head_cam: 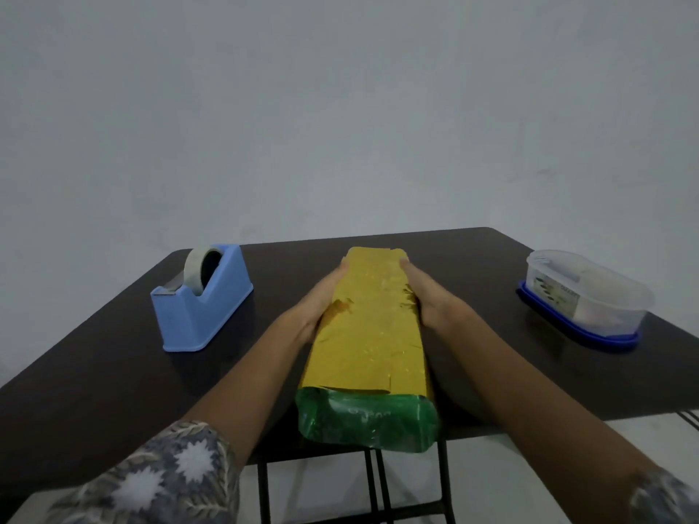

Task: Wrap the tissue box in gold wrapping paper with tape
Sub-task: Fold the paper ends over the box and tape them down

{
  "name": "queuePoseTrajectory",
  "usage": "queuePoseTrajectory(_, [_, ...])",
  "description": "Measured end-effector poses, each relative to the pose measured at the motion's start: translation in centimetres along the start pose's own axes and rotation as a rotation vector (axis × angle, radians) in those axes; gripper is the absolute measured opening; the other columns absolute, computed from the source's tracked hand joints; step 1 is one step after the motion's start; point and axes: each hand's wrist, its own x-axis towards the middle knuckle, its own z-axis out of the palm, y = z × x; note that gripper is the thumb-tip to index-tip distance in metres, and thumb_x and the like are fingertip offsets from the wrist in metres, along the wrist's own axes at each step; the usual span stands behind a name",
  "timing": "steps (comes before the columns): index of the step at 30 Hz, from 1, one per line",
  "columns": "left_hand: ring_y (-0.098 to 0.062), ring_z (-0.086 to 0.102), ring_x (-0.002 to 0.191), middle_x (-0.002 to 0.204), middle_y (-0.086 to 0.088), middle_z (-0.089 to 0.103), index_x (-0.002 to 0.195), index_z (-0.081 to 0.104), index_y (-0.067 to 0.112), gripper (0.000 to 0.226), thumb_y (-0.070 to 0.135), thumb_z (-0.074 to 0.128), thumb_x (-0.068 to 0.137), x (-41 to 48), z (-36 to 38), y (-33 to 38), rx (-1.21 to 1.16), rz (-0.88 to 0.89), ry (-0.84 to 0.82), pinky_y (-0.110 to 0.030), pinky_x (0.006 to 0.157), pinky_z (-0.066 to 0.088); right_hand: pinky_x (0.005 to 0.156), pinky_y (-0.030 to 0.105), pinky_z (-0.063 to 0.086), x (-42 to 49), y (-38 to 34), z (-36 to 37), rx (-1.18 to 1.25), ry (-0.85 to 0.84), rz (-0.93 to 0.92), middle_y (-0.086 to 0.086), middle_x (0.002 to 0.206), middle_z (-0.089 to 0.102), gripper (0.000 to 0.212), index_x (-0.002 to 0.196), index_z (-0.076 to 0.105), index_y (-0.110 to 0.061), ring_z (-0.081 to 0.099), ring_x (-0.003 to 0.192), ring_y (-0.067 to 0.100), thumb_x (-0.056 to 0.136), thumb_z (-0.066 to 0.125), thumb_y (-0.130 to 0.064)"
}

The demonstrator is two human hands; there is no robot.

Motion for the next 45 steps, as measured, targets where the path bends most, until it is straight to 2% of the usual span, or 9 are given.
queuePoseTrajectory(6, [-0.015, 0.066, 0.093, 0.109, 0.000, 0.066, 0.136, 0.041, 0.029, 0.041, 0.031, 0.050, 0.096, -0.5, 0.7, 4.5, 0.021, 0.435, 0.086, -0.033, 0.081, 0.053, 0.080, 0.031, 0.055, -0.3, -3.6, 1.4, 0.003, 0.001, -0.508, 0.007, 0.124, 0.060, 0.046, 0.138, 0.041, -0.017, 0.062, 0.105, 0.020, 0.096, 0.049, -0.033])
queuePoseTrajectory(13, [-0.021, 0.061, 0.112, 0.125, -0.004, 0.059, 0.135, 0.042, 0.032, 0.092, 0.021, 0.084, 0.054, -1.8, -3.0, 9.1, 0.140, 0.605, 0.017, -0.039, 0.087, 0.054, 0.077, 0.019, 0.053, -2.7, -4.5, 2.3, 0.032, -0.139, -0.890, -0.008, 0.132, 0.051, 0.059, 0.140, 0.032, -0.035, 0.058, 0.111, 0.003, 0.089, 0.060, -0.026])
queuePoseTrajectory(17, [-0.025, 0.061, 0.112, 0.115, -0.004, 0.067, 0.128, 0.050, 0.024, 0.078, 0.009, 0.085, 0.060, -2.3, -4.1, 7.2, 0.205, 0.533, -0.020, -0.036, 0.087, 0.053, 0.076, 0.016, 0.052, -3.2, -2.4, 2.2, -0.014, -0.155, -0.862, -0.010, 0.134, 0.047, 0.063, 0.125, 0.035, -0.050, 0.058, 0.107, -0.004, 0.075, 0.070, -0.034])
queuePoseTrajectory(21, [-0.013, 0.068, 0.094, 0.102, 0.001, 0.070, 0.115, 0.057, 0.021, 0.051, -0.005, 0.070, 0.074, -3.3, -4.3, 5.7, 0.216, 0.499, 0.015, -0.024, 0.073, 0.054, 0.093, 0.031, 0.048, -3.7, -2.0, 2.1, 0.053, -0.099, -0.799, -0.007, 0.137, 0.044, 0.070, 0.120, 0.039, -0.053, 0.048, 0.123, 0.013, 0.057, 0.062, -0.075])
queuePoseTrajectory(25, [-0.016, 0.067, 0.096, 0.107, -0.001, 0.068, 0.115, 0.058, 0.023, 0.051, -0.004, 0.072, 0.073, -3.6, -4.4, 5.5, 0.199, 0.508, 0.050, -0.026, 0.076, 0.053, 0.103, 0.044, 0.042, -3.7, -4.3, 1.7, 0.087, 0.053, -0.839, -0.008, 0.124, 0.055, 0.017, 0.108, 0.058, -0.030, 0.048, 0.122, 0.013, 0.091, 0.056, -0.033])
queuePoseTrajectory(28, [-0.017, 0.066, 0.101, 0.110, 0.000, 0.068, 0.117, 0.057, 0.024, 0.054, -0.002, 0.073, 0.073, -3.7, -4.4, 5.6, 0.217, 0.514, 0.031, -0.027, 0.079, 0.054, 0.099, 0.050, 0.045, -3.8, -5.9, 1.9, -0.011, 0.018, -0.809, -0.001, 0.125, 0.058, 0.012, 0.098, 0.066, -0.017, 0.055, 0.115, 0.017, 0.091, 0.057, -0.021])
queuePoseTrajectory(33, [-0.017, 0.064, 0.105, 0.112, 0.003, 0.067, 0.120, 0.055, 0.027, 0.065, 0.014, 0.079, 0.060, -3.9, -4.6, 5.7, 0.238, 0.512, 0.007, -0.033, 0.087, 0.054, 0.086, 0.034, 0.045, -4.2, -7.5, 2.3, -0.175, -0.059, -0.807, -0.001, 0.122, 0.059, 0.010, 0.087, 0.070, -0.021, 0.055, 0.111, 0.016, 0.089, 0.061, -0.020])
queuePoseTrajectory(41, [-0.017, 0.063, 0.107, 0.114, 0.002, 0.067, 0.120, 0.055, 0.026, 0.058, 0.005, 0.078, 0.071, -4.4, -4.7, 5.7, 0.310, 0.528, -0.010, -0.035, 0.090, 0.053, 0.100, 0.026, 0.040, -4.2, -10.1, 2.8, -0.549, -0.171, -0.816, -0.001, 0.129, 0.055, 0.020, 0.108, 0.067, -0.028, 0.045, 0.124, 0.014, 0.089, 0.060, -0.025])
queuePoseTrajectory(45, [-0.014, 0.064, 0.105, 0.112, 0.004, 0.067, 0.120, 0.055, 0.026, 0.053, 0.000, 0.070, 0.075, -4.4, -4.8, 5.5, 0.304, 0.545, -0.026, -0.028, 0.081, 0.055, 0.075, 0.000, 0.040, -5.1, -10.6, 2.8, -0.669, -0.233, -0.777, -0.003, 0.126, 0.050, 0.035, 0.125, 0.059, -0.018, 0.047, 0.109, 0.007, 0.091, 0.057, -0.024])
